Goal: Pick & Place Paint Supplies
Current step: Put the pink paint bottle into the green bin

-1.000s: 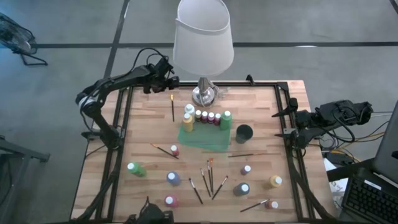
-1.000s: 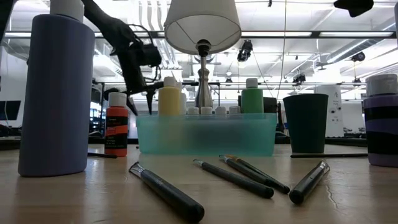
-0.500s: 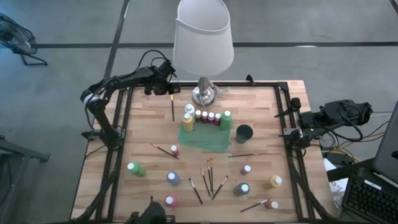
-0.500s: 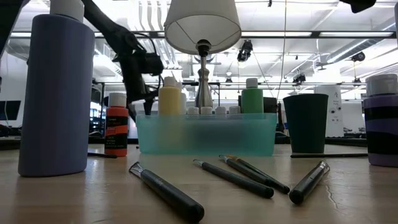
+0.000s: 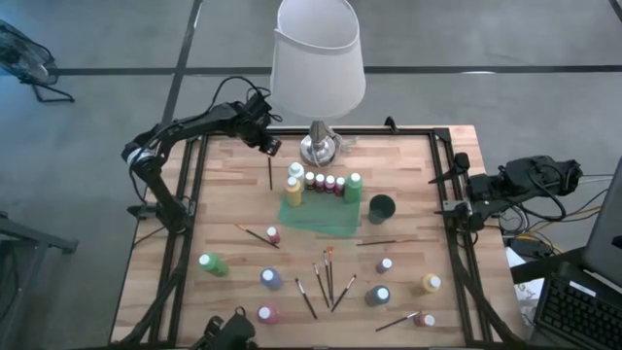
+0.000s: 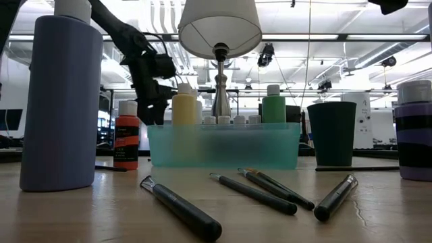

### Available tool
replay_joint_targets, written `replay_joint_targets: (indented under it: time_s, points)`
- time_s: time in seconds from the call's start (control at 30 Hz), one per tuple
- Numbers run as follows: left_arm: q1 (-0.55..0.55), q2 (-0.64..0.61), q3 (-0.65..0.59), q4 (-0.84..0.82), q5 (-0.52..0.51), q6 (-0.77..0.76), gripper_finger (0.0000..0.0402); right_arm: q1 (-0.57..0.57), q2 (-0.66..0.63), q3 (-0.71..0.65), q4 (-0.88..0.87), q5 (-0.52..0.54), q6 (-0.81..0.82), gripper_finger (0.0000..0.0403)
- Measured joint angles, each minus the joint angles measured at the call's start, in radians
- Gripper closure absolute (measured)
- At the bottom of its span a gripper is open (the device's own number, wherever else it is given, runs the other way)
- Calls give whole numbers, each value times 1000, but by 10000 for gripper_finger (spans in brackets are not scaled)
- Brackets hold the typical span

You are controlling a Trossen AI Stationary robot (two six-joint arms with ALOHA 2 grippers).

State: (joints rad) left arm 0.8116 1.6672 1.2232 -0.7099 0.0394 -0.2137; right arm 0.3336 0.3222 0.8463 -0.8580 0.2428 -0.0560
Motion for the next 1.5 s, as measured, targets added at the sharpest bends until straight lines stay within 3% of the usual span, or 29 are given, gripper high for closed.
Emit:
replay_joint_targets:
  time_s: [0.17, 0.4, 0.53, 0.83, 1.33, 1.5]
  points:
    - [47, 2, 0, 26, 30, -39, 250, 0, 0, 0, 0, 1, 1, 39]
    - [116, 3, 0, 64, 219, 98, 250, 0, 0, 0, 0, 2, 3, 39]
    - [145, 34, 0, 59, 203, -24, 250, 0, 0, 0, 0, 2, 3, 39]
    - [132, 126, -1, 72, 166, -126, 250, 0, 0, 0, 0, 2, 3, 39]
    - [51, 88, -1, 82, 138, -50, 250, 0, 0, 0, 0, 1, 3, 39]
    - [19, 54, -2, 4, 131, -5, 251, 0, 0, 0, 0, 1, 3, 39]
